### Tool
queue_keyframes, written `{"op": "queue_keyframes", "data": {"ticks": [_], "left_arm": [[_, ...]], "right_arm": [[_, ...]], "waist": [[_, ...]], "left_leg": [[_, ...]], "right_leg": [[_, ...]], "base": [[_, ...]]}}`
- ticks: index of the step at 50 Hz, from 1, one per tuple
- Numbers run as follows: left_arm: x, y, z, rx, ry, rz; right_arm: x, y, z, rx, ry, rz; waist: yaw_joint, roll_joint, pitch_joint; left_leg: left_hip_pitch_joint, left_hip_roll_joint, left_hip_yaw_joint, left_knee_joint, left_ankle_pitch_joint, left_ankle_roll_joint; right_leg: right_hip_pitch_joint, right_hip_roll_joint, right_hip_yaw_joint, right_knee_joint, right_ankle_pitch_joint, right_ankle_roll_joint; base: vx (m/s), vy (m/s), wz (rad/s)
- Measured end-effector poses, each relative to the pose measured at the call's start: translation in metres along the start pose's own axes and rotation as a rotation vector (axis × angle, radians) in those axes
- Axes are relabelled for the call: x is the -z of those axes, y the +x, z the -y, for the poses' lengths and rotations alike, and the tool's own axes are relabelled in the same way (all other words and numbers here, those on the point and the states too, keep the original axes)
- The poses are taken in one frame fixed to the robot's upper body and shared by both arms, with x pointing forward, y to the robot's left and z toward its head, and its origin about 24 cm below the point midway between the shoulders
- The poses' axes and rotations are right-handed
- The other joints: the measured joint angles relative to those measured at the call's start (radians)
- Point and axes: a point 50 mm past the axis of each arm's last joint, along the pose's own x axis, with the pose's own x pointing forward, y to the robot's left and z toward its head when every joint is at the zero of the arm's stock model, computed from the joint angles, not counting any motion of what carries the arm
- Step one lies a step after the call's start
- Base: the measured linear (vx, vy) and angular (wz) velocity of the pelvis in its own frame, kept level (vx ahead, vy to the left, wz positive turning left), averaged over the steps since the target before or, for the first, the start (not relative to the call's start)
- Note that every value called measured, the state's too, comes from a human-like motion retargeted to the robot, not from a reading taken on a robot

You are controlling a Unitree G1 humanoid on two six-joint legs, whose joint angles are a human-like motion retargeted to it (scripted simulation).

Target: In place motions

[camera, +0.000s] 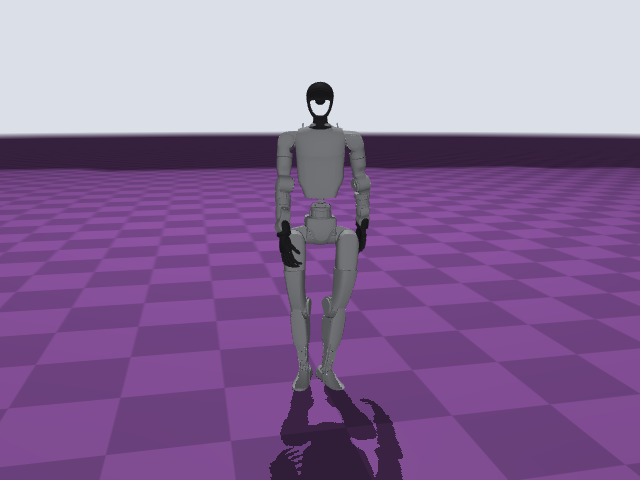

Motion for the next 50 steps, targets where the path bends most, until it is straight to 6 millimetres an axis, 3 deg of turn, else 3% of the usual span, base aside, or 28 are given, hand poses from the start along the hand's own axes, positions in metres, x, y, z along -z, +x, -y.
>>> {"op": "queue_keyframes", "data": {"ticks": [2, 5, 10, 13, 16, 19, 22, 25, 30, 35, 39, 45, 50], "left_arm": [[-0.031, -0.005, 0.018, 0.013, 0.036, 0.091], [-0.101, -0.028, 0.055, 0.062, 0.152, 0.295], [-0.190, -0.090, 0.120, 0.233, 0.350, 0.619], [-0.222, -0.131, 0.155, 0.392, 0.401, 0.758], [-0.240, -0.167, 0.181, 0.565, 0.405, 0.875], [-0.251, -0.190, 0.191, 0.656, 0.391, 0.964], [-0.258, -0.198, 0.186, 0.637, 0.392, 1.016], [-0.256, -0.187, 0.173, 0.547, 0.414, 1.005], [-0.226, -0.133, 0.145, 0.399, 0.443, 0.783], [-0.161, -0.068, 0.110, 0.297, 0.364, 0.458], [-0.101, -0.029, 0.087, 0.220, 0.130, 0.305], [-0.034, -0.002, 0.048, 0.190, -0.120, 0.153], [-0.002, 0.001, 0.006, 0.109, -0.074, 0.017]], "right_arm": [[0.032, -0.002, -0.008, -0.012, -0.005, -0.129], [0.100, -0.018, -0.025, -0.059, 0.039, -0.412], [0.192, -0.067, -0.055, -0.168, 0.195, -0.786], [0.227, -0.094, -0.068, -0.190, 0.260, -0.911], [0.253, -0.118, -0.077, -0.192, 0.299, -1.004], [0.268, -0.133, -0.079, -0.162, 0.329, -1.066], [0.274, -0.139, -0.078, -0.123, 0.370, -1.099], [0.269, -0.134, -0.078, -0.104, 0.416, -1.085], [0.237, -0.101, -0.076, -0.116, 0.430, -0.925], [0.184, -0.056, -0.058, -0.020, 0.280, -0.688], [0.129, -0.027, -0.036, 0.017, 0.099, -0.484], [0.060, -0.007, -0.013, -0.035, -0.030, -0.235], [0.036, -0.004, -0.004, -0.053, -0.021, -0.147]], "waist": [[-0.005, -0.002, -0.003], [-0.012, -0.006, -0.005], [-0.018, -0.013, -0.007], [-0.023, -0.015, -0.004], [-0.037, -0.015, -0.006], [-0.053, -0.008, -0.005], [-0.063, 0.001, -0.003], [-0.067, 0.010, -0.004], [-0.064, 0.020, -0.004], [-0.060, 0.026, -0.001], [-0.061, 0.028, -0.004], [-0.100, 0.019, -0.020], [-0.033, 0.008, -0.015]], "left_leg": [[0.000, 0.003, 0.007, -0.001, -0.001, 0.000], [-0.001, 0.007, 0.019, -0.004, 0.000, 0.001], [-0.003, 0.010, 0.033, -0.004, -0.004, 0.001], [-0.003, 0.012, 0.042, -0.005, -0.006, 0.000], [-0.002, 0.015, 0.055, -0.005, -0.009, -0.001], [0.001, 0.018, 0.070, -0.008, -0.013, -0.003], [0.005, 0.022, 0.085, -0.010, -0.015, -0.006], [0.007, 0.022, 0.094, -0.012, -0.017, -0.007], [0.011, 0.020, 0.093, -0.013, -0.019, -0.007], [0.014, 0.017, 0.084, -0.013, -0.018, -0.007], [0.011, 0.014, 0.072, -0.014, -0.016, -0.007], [0.000, 0.008, -0.010, -0.004, -0.013, -0.024], [-0.002, -0.006, 0.007, -0.007, -0.002, -0.005]], "right_leg": [[-0.002, 0.003, 0.007, 0.000, 0.002, 0.000], [-0.008, 0.007, 0.019, -0.001, 0.006, 0.000], [-0.014, 0.011, 0.032, -0.001, 0.009, 0.000], [-0.018, 0.012, 0.042, -0.001, 0.011, 0.000], [-0.022, 0.015, 0.054, -0.001, 0.013, 0.000], [-0.027, 0.019, 0.070, -0.001, 0.016, 0.000], [-0.031, 0.023, 0.084, 0.000, 0.019, 0.000], [-0.034, 0.025, 0.093, -0.001, 0.021, 0.000], [-0.034, 0.024, 0.092, 0.000, 0.020, -0.001], [-0.030, 0.022, 0.083, 0.002, 0.016, -0.003], [-0.031, 0.018, 0.071, 0.006, 0.011, -0.002], [-0.030, -0.015, -0.007, 0.008, -0.003, 0.006], [-0.018, -0.006, 0.006, 0.008, -0.005, -0.002]], "base": [[-0.02, -0.03, -0.21], [-0.02, -0.03, -0.15], [0.00, 0.00, 0.00], [0.00, -0.01, -0.07], [0.00, -0.03, -0.23], [0.00, -0.02, -0.27], [0.00, 0.00, -0.25], [0.00, 0.00, -0.07], [0.00, 0.00, 0.00], [0.00, 0.00, 0.00], [0.00, 0.00, 0.00], [0.02, 0.02, 0.51], [0.02, 0.00, 0.03]]}}
